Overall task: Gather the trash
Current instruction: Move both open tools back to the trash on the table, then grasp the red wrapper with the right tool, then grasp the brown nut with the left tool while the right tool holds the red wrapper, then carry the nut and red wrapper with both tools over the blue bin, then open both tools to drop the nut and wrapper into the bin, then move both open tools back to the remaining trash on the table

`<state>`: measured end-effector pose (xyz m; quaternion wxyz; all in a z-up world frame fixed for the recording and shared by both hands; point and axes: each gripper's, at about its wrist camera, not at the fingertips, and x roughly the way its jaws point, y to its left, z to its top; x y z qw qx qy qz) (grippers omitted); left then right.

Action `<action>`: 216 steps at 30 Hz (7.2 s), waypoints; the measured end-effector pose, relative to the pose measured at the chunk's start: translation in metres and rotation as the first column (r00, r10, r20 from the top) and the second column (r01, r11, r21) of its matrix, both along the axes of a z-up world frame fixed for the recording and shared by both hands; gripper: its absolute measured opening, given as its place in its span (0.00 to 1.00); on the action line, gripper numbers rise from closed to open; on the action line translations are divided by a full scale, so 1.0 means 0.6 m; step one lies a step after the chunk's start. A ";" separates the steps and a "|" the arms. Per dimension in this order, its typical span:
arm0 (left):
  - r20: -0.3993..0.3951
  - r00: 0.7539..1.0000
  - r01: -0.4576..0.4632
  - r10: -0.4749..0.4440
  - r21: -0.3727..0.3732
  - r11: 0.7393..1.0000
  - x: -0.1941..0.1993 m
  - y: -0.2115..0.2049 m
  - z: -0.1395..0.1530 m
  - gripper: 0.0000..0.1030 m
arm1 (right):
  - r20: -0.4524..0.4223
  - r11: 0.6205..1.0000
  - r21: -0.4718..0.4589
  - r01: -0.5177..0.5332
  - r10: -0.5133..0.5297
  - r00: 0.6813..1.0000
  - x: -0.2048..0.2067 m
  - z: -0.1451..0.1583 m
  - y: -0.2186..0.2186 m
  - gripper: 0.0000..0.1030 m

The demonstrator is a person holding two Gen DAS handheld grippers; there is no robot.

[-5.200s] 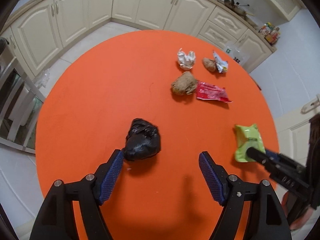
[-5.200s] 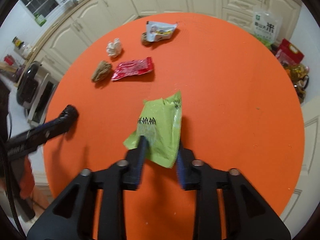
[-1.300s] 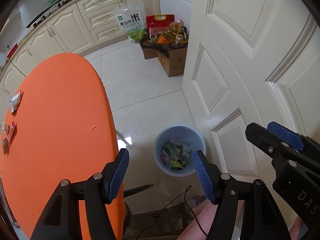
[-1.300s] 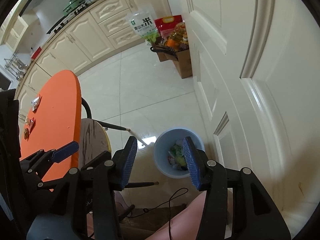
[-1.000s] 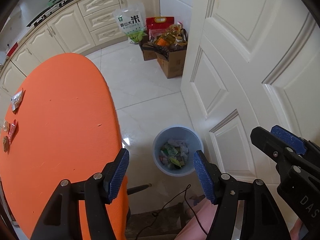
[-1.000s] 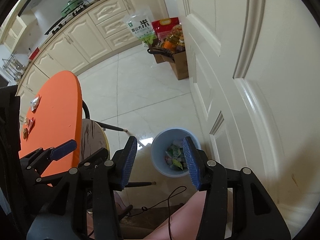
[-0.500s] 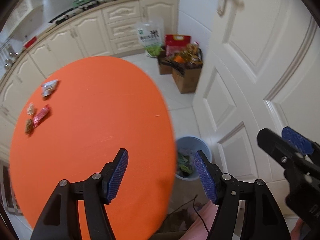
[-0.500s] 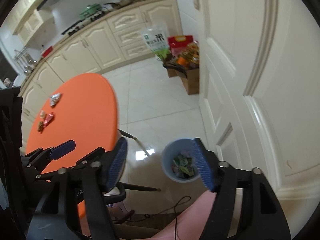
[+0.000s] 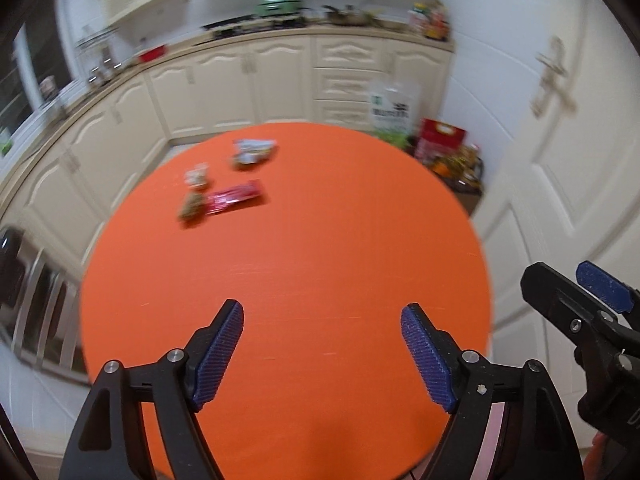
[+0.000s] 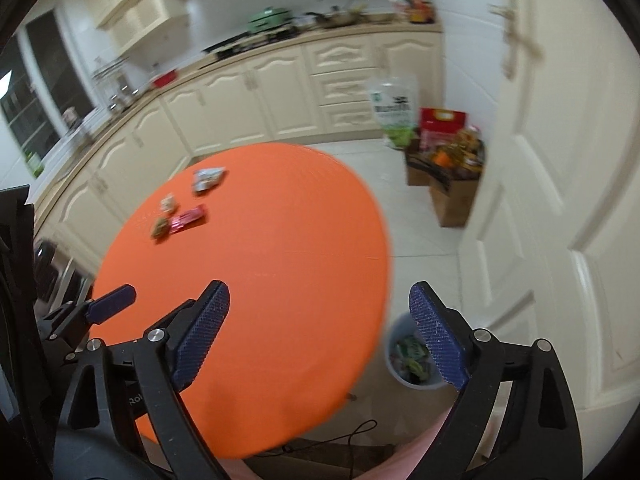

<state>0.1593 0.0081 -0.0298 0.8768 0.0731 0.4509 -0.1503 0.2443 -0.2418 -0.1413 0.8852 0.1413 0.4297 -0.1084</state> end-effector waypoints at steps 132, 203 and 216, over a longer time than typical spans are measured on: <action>-0.111 0.878 0.464 -0.466 -0.048 0.885 0.045 -0.228 -0.068 0.32 | -0.170 0.986 0.104 0.126 -0.108 0.980 -0.137 -0.080 -0.235 0.06; -0.115 0.993 -0.029 0.029 0.001 1.000 0.128 0.080 -0.036 0.64 | -0.168 0.974 0.067 -0.215 0.224 0.960 0.105 -0.077 0.051 0.91; -0.186 0.969 -0.168 0.163 -0.013 0.986 0.210 0.169 -0.054 0.64 | -0.254 0.950 0.116 -0.291 0.312 0.916 0.226 -0.140 0.117 0.91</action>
